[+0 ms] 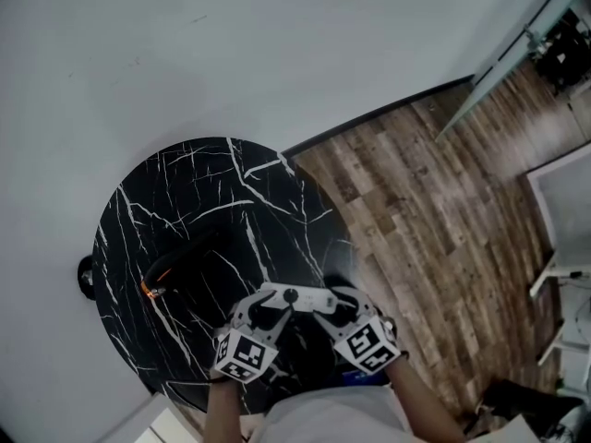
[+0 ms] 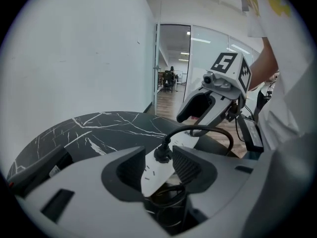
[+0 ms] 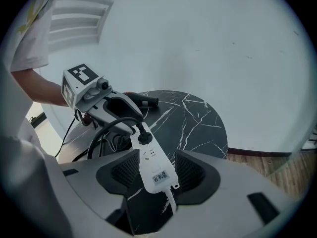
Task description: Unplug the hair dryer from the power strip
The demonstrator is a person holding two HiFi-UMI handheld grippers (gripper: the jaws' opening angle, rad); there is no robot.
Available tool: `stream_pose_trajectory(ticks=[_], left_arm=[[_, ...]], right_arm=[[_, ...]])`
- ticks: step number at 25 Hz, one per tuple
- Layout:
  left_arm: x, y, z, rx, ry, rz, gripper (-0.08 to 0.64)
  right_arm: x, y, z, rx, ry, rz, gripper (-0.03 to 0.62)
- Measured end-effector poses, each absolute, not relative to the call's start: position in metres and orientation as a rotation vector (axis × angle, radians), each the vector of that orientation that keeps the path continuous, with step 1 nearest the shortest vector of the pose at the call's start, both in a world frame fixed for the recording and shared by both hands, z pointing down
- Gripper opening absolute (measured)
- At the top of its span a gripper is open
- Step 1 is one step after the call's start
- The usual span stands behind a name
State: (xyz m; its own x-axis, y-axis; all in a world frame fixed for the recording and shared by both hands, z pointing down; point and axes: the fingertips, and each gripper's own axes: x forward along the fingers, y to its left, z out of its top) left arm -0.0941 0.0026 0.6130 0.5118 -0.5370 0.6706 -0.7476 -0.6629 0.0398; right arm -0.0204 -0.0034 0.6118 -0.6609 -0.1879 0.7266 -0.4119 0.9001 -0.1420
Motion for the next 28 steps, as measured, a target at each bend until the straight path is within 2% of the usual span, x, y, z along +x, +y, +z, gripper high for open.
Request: stream_pose_trajectory(ticks=[12, 28], left_arm=[[-0.081, -0.005, 0.625, 2.486, -0.897, 1.016, 0.15], [-0.08, -0.01, 0.629, 2.535, -0.779, 1.172, 0.15]], right_arm=[[-0.022, 0.01, 0.641, 0.284, -2.209, 0.259, 0.209], [-0.022, 0.013, 0.648, 0.18, -2.16, 0.114, 0.247]])
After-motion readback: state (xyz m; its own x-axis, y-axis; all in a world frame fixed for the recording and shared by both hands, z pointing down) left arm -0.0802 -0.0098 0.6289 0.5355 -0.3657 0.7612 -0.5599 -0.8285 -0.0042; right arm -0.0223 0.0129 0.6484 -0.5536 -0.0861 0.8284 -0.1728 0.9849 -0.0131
